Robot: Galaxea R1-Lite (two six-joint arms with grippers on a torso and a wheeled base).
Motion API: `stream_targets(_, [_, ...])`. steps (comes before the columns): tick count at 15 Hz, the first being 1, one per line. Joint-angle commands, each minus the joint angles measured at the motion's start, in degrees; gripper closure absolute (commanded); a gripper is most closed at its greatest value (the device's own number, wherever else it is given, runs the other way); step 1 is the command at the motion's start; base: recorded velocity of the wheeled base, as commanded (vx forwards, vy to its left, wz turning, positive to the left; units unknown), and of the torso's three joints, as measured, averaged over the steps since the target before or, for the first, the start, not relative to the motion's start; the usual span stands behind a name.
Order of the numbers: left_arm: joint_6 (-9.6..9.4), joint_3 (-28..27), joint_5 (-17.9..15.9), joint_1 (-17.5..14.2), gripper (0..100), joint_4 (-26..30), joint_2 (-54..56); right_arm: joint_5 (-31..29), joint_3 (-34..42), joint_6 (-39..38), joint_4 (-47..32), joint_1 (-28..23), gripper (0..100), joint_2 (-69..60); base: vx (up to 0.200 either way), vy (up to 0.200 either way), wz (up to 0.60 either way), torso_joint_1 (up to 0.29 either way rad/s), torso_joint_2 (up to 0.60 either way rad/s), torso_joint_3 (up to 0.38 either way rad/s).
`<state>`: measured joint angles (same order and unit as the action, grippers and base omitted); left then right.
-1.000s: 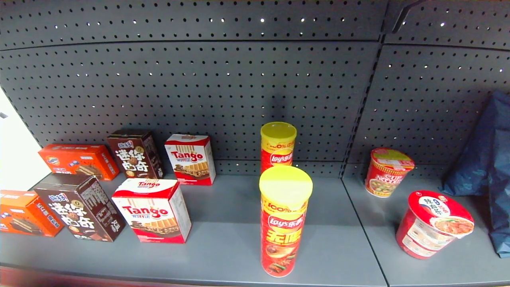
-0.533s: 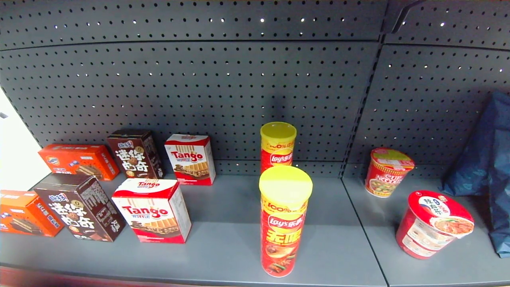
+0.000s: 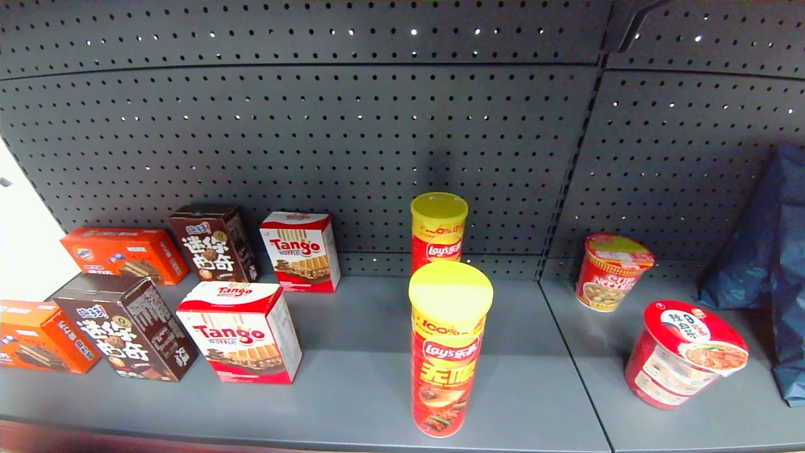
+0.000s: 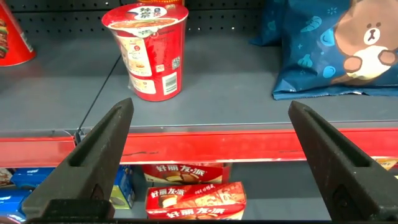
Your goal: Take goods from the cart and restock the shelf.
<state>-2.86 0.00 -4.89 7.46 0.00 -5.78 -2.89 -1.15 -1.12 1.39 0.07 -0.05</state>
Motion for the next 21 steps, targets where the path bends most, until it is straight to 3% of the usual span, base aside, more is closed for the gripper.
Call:
stream_targets(1, [0.05,0.0,0.1,-0.1,0,0.0,-0.1,0.0,0.0,-0.1,0.0,0.0,0,0.0,0.000,0.000,0.00,0.000,0.00,0.000])
stream_targets(9, [0.23,0.0,0.1,-0.4,0,0.0,-0.1,-0.4,0.1,-2.0,0.4,0.0,0,0.0,0.000,0.000,0.00,0.000,0.00,0.000])
stream_targets(11, [0.40,0.0,0.2,-9.4,0,-0.1,-0.6,1.0,0.1,-1.8,0.1,0.0,0,0.0,0.000,0.000,0.00,0.000,0.00,0.000])
stream_targets(12, [0.49,0.0,0.2,-10.1,0,-0.1,-0.1,1.5,0.0,-1.7,0.1,0.0,0,0.0,0.000,0.000,0.00,0.000,0.00,0.000])
stream_targets(21, [0.76,0.0,0.3,-9.4,0,0.0,1.3,1.5,0.2,-1.2,0.4,0.0,0,0.0,0.000,0.000,0.00,0.000,0.00,0.000])
